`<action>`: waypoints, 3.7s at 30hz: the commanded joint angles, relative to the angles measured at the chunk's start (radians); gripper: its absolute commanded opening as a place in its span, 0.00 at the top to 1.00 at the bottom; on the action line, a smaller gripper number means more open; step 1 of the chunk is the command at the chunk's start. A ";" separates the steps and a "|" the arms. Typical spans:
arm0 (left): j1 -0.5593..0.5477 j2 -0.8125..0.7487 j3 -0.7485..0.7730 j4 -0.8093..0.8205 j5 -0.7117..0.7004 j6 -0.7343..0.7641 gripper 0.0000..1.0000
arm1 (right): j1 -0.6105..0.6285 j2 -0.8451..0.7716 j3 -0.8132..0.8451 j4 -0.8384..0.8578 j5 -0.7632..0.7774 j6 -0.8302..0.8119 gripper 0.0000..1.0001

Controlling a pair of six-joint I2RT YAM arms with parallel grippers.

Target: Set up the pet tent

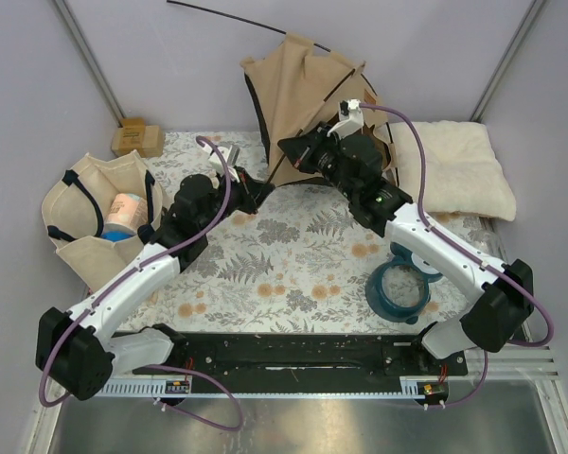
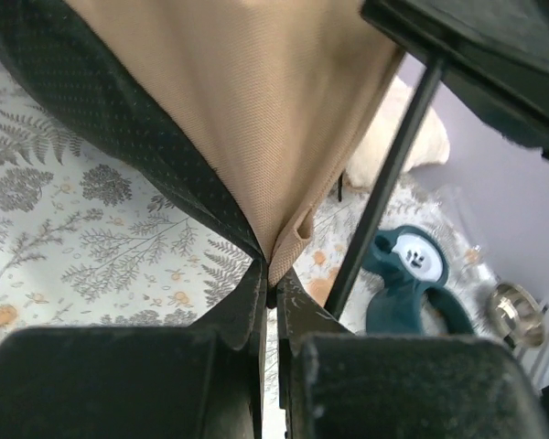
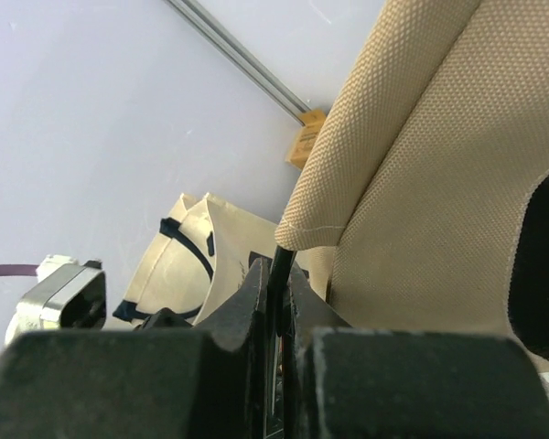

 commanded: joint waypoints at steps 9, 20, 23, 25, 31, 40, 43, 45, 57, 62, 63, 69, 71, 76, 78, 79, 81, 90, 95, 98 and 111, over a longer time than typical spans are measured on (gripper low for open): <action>-0.008 0.063 0.100 -0.171 -0.094 -0.242 1.00 | -0.002 0.001 -0.022 0.134 -0.050 -0.101 0.96; -0.008 0.075 0.082 -0.132 -0.101 -0.241 1.00 | 0.018 -0.012 -0.074 0.049 -0.291 -0.096 0.61; -0.008 0.077 0.083 -0.129 -0.100 -0.239 1.00 | 0.028 -0.004 -0.071 0.023 -0.357 -0.101 0.56; -0.008 0.075 0.082 -0.127 -0.106 -0.241 1.00 | 0.032 -0.007 -0.079 0.023 -0.392 -0.102 0.55; -0.006 0.077 0.082 -0.132 -0.117 -0.235 1.00 | 0.040 -0.015 -0.103 -0.018 -0.449 -0.108 0.60; -0.008 0.066 0.074 -0.138 -0.120 -0.216 1.00 | 0.040 -0.016 -0.116 -0.044 -0.400 -0.089 1.00; -0.006 0.043 0.048 -0.130 -0.083 -0.147 1.00 | 0.038 -0.047 -0.131 -0.032 -0.282 -0.093 1.00; -0.008 0.020 0.007 -0.115 -0.040 -0.060 1.00 | 0.035 -0.065 -0.130 -0.021 -0.198 -0.105 1.00; -0.005 -0.067 -0.130 -0.075 -0.002 0.106 1.00 | 0.006 -0.116 -0.106 0.083 0.072 -0.142 1.00; -0.005 -0.064 -0.158 -0.069 0.006 0.158 1.00 | 0.000 -0.127 -0.093 0.132 0.126 -0.151 1.00; -0.005 -0.066 -0.167 -0.061 0.009 0.170 1.00 | -0.001 -0.127 -0.093 0.138 0.131 -0.153 1.00; -0.006 -0.057 -0.179 -0.066 0.012 0.192 1.00 | -0.012 -0.137 -0.071 0.170 0.169 -0.154 1.00; -0.006 -0.057 -0.187 -0.061 0.014 0.189 1.00 | -0.017 -0.137 -0.051 0.170 0.174 -0.167 1.00; -0.006 -0.054 -0.192 -0.060 0.015 0.189 1.00 | -0.021 -0.128 -0.028 0.177 0.189 -0.170 1.00; -0.006 -0.052 -0.192 -0.061 0.012 0.190 1.00 | -0.023 -0.131 -0.030 0.183 0.197 -0.162 1.00; -0.006 -0.052 -0.193 -0.063 0.009 0.190 1.00 | -0.021 -0.131 -0.033 0.187 0.198 -0.156 1.00; -0.006 -0.051 -0.196 -0.064 0.006 0.192 1.00 | -0.023 -0.139 -0.034 0.196 0.200 -0.153 1.00; -0.005 -0.040 -0.204 -0.063 0.000 0.189 1.00 | -0.023 -0.154 -0.036 0.212 0.210 -0.148 1.00; -0.006 -0.031 -0.204 -0.066 -0.009 0.195 1.00 | -0.023 -0.153 -0.041 0.220 0.203 -0.127 1.00; -0.006 -0.021 -0.208 -0.066 -0.012 0.195 1.00 | -0.024 -0.154 -0.037 0.223 0.198 -0.124 1.00; -0.006 -0.014 -0.213 -0.076 -0.023 0.192 1.00 | -0.026 -0.150 -0.037 0.227 0.218 -0.121 1.00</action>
